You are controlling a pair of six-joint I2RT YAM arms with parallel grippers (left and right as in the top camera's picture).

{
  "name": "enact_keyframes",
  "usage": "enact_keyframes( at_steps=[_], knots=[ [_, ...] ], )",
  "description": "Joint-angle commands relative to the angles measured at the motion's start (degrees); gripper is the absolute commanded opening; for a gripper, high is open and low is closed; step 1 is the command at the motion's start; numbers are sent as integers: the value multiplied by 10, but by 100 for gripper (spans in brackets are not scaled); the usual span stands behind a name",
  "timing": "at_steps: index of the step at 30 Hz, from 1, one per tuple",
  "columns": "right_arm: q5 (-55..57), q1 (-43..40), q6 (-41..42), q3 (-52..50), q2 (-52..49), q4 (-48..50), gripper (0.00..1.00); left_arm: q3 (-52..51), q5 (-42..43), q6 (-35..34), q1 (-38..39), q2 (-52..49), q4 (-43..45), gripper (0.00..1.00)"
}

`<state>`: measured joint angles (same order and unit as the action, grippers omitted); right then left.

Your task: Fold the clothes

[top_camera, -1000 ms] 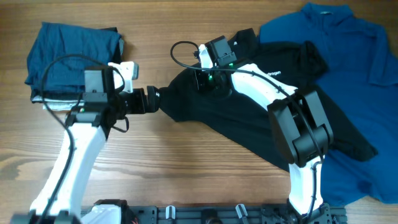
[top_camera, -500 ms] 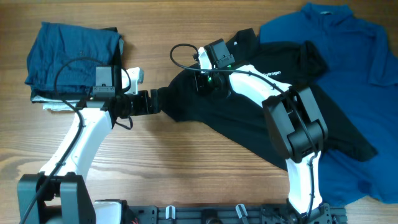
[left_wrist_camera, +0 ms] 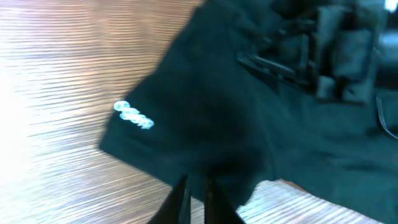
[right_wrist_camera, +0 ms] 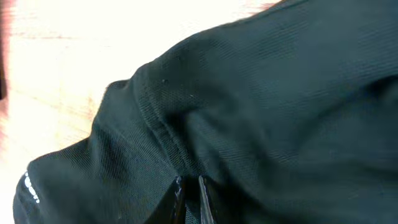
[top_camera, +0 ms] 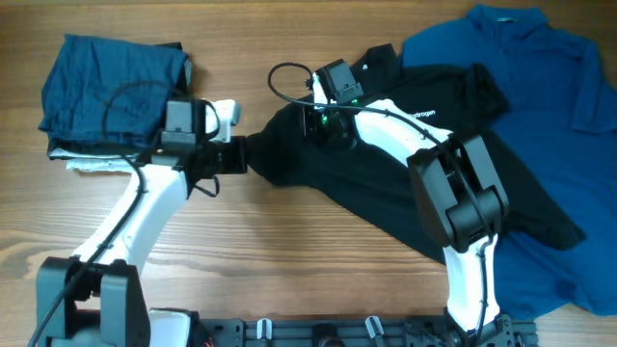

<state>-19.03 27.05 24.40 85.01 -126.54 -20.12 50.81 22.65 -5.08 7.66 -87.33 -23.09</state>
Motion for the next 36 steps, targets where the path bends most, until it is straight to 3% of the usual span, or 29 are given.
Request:
enact_keyframes(
  at_steps=[1,11,19,22,26,32,36],
  knots=[
    [73,-23,14,-7,-24,-14,10,9,-2,1,39,-5,8,4],
    [72,-39,28,-7,-24,-17,11,9,-43,1,115,-80,56,4],
    [72,-39,27,-7,-24,-21,11,9,-52,-8,117,-164,91,4],
    [72,-41,20,-7,-16,-23,11,9,-76,-55,117,-165,70,4],
    [46,-64,-51,-7,59,-54,25,9,-75,-108,117,-165,38,4],
    [106,-152,-64,-7,240,-193,34,9,-75,-108,117,-164,31,4],
    [122,-256,-67,-7,275,-297,34,9,-75,-109,117,-164,36,5]
  ],
)
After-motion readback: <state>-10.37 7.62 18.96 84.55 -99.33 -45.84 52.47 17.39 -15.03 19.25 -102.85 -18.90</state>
